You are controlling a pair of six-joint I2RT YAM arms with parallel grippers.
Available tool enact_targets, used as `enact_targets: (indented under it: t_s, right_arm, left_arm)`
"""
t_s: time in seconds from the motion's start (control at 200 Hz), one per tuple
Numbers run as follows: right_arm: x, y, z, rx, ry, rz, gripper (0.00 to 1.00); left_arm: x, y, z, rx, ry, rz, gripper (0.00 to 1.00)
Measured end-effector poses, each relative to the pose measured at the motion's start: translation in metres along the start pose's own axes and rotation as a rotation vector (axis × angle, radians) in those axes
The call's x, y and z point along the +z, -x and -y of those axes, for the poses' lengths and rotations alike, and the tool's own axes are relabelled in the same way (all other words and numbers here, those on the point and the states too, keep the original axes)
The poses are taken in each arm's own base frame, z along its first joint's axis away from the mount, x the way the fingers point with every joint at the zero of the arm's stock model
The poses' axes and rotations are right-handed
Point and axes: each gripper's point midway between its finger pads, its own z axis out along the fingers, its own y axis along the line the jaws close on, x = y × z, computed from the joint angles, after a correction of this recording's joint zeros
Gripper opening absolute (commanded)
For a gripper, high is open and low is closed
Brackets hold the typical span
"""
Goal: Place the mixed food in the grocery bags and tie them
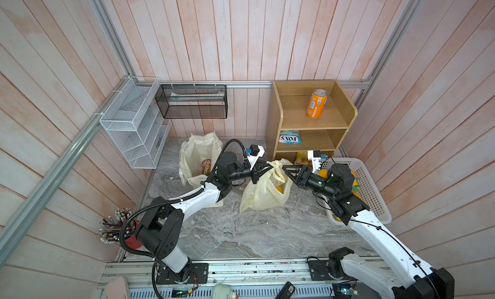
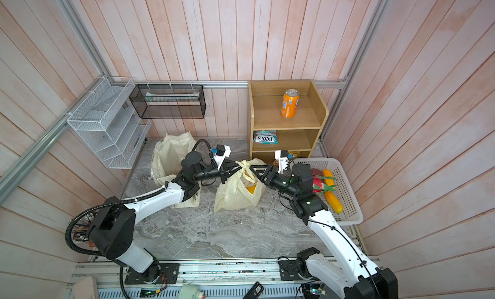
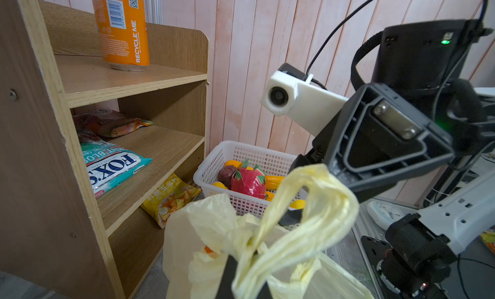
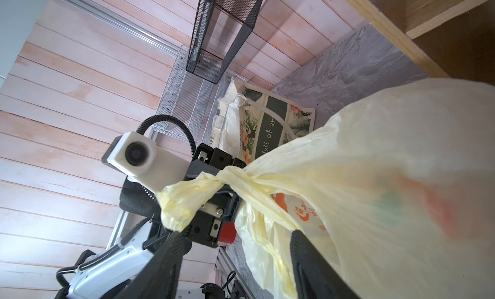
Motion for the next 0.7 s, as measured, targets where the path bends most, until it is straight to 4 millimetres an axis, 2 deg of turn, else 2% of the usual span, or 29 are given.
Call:
enact_targets:
  t_s: [0.315, 0.7]
  right_arm:
    - [-0.001, -0.003, -0.006, 0.113, 0.070, 0.014, 0.68]
    - [0.019, 0.001, -0.003, 0.191, 0.122, 0.006, 0.68]
  left_arm:
    - [0.000, 0.001, -0.001, 0.033, 0.009, 0.005, 0.00]
    - [0.000, 0.001, 0.000, 0.037, 0.000, 0.004, 0.00]
